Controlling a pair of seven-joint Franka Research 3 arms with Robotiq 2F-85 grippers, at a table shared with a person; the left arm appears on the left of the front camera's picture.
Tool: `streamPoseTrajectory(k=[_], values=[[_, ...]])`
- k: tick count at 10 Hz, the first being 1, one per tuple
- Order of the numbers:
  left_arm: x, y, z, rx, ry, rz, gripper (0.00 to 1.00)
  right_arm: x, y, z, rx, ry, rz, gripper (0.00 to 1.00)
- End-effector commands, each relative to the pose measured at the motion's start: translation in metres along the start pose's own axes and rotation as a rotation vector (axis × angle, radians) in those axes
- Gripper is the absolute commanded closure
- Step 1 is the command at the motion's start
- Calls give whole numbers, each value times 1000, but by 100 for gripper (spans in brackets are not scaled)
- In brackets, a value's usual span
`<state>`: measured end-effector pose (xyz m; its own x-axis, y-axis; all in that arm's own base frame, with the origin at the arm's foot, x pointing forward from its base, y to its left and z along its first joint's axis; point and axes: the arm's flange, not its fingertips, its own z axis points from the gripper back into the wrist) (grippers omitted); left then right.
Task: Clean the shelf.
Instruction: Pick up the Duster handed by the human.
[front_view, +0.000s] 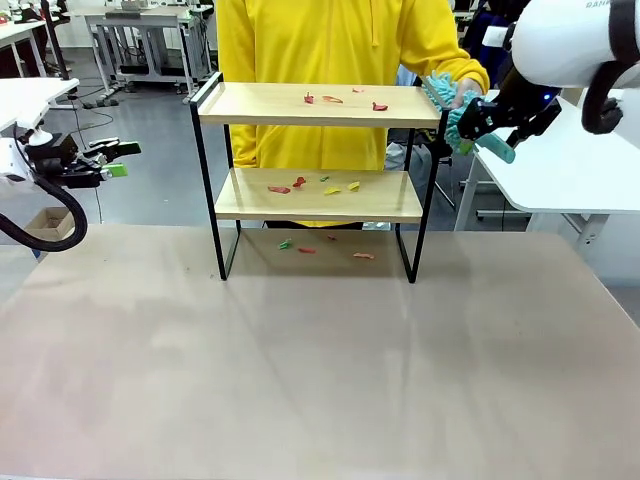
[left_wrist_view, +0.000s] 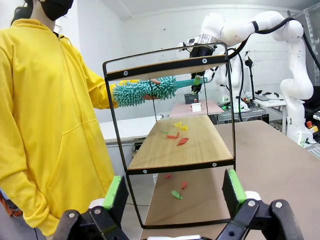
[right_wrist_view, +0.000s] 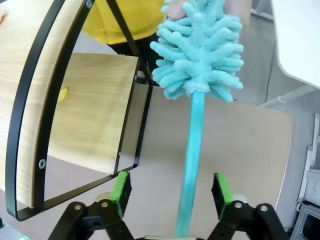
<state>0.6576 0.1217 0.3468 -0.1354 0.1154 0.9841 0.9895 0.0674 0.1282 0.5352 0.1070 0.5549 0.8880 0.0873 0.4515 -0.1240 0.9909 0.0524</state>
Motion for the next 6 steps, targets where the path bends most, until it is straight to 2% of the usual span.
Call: streamPoseTrajectory(k=[1,2,3,6], values=[[2,-1,0,-9,-5,-3,0,-2,2,4,-66,-25,-40,100],[2,-1,0,-9,-5,-3,0,-3,2,6,-76,-28,-52,64],[2,-1,0,-9,-5,-3,0,-3,0,9,-90,-37,-56,100],[2,-1,0,-9,-5,-3,0,-4,0,12,-125,-33,-64,100]])
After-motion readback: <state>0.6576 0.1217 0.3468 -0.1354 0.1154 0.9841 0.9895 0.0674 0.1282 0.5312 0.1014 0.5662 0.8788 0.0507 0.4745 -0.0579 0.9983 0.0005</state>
